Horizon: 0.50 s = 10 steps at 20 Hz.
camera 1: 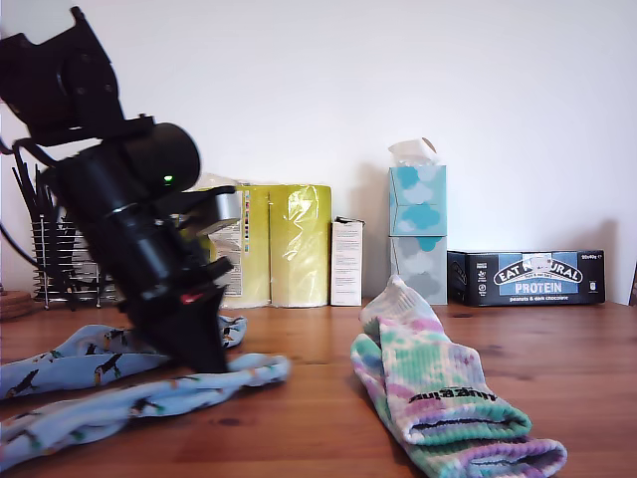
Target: Pair up the socks based on colour and pattern, by placing each sock on top of its pair
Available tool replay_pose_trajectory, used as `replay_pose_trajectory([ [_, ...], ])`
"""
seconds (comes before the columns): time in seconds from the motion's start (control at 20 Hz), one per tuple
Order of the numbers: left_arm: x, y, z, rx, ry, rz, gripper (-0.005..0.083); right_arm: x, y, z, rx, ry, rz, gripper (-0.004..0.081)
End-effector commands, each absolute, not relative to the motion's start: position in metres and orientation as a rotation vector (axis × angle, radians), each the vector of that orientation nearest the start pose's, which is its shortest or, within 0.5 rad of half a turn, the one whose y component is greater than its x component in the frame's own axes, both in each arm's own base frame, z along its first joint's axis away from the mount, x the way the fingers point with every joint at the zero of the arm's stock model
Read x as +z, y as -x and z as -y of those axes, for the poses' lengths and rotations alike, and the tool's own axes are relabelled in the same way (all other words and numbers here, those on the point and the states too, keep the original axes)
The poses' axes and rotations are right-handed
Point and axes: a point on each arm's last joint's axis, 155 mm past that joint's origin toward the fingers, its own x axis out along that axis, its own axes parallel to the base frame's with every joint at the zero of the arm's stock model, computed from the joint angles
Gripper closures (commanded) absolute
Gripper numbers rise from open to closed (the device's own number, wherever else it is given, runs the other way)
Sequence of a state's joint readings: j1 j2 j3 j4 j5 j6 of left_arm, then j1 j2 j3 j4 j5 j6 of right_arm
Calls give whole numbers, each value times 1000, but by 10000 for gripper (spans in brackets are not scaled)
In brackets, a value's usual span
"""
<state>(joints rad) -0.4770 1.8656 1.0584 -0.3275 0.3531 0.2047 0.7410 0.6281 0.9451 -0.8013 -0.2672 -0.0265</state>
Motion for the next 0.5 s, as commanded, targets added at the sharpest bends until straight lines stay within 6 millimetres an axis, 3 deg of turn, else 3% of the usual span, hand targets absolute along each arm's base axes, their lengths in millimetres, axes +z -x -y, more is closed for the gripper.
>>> replay_pose_trajectory([
  [0.0, 3, -346, 262, -841, -173, -1051, 797, 277, -143, -196, 989, 150, -478, 783],
  [0.15, 6, -368, 279, -787, -66, -979, 797, 274, -143, -195, 986, 154, -493, 783],
  [0.25, 2, -375, 278, -759, -65, -973, 797, 271, -142, -193, 984, 158, -506, 783],
  [0.45, 21, -360, 276, -825, -43, -1069, 797, 268, -141, -192, 987, 183, -510, 783],
])
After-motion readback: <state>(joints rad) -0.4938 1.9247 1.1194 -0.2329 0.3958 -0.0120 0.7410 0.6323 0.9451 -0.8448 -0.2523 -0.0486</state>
